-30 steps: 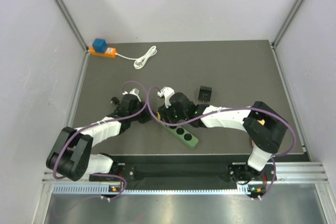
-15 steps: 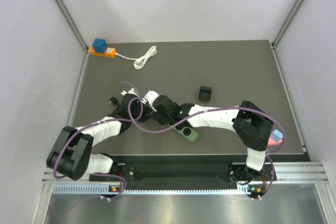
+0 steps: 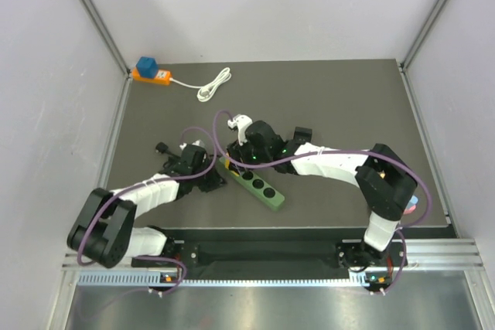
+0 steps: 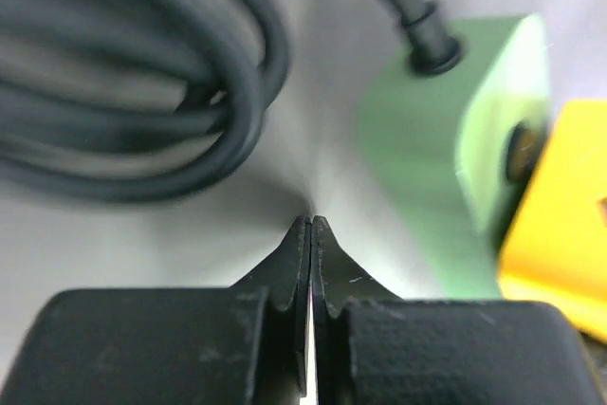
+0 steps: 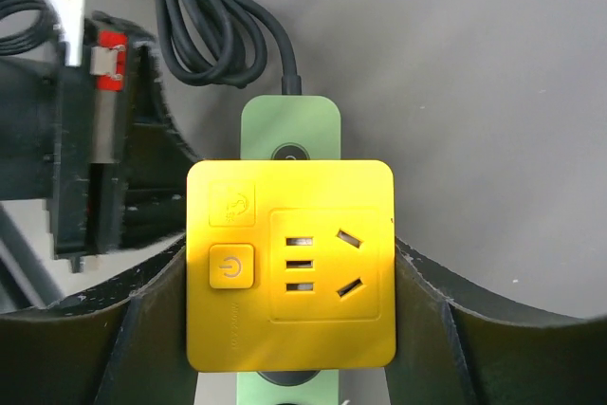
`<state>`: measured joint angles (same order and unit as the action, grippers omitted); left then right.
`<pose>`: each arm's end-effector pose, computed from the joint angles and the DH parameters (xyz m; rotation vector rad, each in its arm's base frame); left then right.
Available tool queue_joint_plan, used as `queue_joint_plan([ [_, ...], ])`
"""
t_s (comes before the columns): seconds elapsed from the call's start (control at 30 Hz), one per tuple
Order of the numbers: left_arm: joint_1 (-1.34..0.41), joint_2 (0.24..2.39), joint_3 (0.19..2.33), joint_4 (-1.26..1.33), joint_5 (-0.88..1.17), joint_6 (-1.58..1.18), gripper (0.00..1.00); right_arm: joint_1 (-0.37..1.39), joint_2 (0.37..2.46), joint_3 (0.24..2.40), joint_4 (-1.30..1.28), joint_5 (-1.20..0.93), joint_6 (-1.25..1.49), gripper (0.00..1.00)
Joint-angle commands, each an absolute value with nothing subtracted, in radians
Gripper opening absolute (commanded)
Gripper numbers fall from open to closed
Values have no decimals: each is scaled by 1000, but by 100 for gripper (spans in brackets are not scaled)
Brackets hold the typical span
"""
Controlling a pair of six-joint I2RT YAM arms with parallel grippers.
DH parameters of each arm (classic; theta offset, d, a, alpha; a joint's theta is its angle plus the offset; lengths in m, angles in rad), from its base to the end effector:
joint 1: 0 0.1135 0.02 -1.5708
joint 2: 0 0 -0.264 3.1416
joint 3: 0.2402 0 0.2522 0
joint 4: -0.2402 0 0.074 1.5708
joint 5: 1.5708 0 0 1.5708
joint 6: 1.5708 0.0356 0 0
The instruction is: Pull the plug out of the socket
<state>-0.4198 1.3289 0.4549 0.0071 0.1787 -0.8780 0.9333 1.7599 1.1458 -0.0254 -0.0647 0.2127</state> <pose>0.2079 -0.0997 0.1373 -0.5036 2.5336 -0.7573 0.2316 0.3166 0.2153 -0.8461 2.1398 0.6893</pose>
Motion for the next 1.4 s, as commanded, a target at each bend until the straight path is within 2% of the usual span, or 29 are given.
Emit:
queue_joint_plan([
  [0.0, -422, 1238, 457, -242, 97, -825, 0, 933, 1684, 1193, 34, -118, 250, 0],
  [0.1, -422, 1071, 431, -255, 116, -831, 0, 931, 1689, 1186, 40, -117, 264, 0],
  [0.13, -420, 986, 419, -259, 121, -839, 5, 931, 1692, 1184, 43, -115, 273, 0],
  [0.27, -411, 789, 342, -220, 156, -903, 49, 923, 1687, 1169, 71, -118, 356, 0],
  [0.33, -407, 708, 284, -133, 240, -949, 56, 905, 1678, 1161, 75, -106, 435, 0],
  [0.47, -408, 675, 218, -13, 377, -1009, 64, 891, 1669, 1138, 136, -95, 537, 0],
  [0.5, -408, 683, 206, -8, 394, -1029, 71, 890, 1681, 1149, 138, -97, 549, 0],
  [0.77, -411, 710, 183, 158, 460, -1083, 76, 905, 1692, 1158, 170, -75, 594, 0],
  [0.97, -422, 828, 201, 264, 472, -1106, 76, 936, 1697, 1158, 189, -43, 604, 0],
  [1.2, -433, 957, 236, 239, 414, -1074, 74, 969, 1700, 1158, 224, -6, 637, 0],
  [1.23, -433, 962, 235, 251, 396, -1075, 73, 971, 1700, 1161, 224, -6, 638, 0],
  [1.37, -433, 968, 242, 250, 350, -1080, 51, 986, 1700, 1152, 239, -6, 650, 0],
])
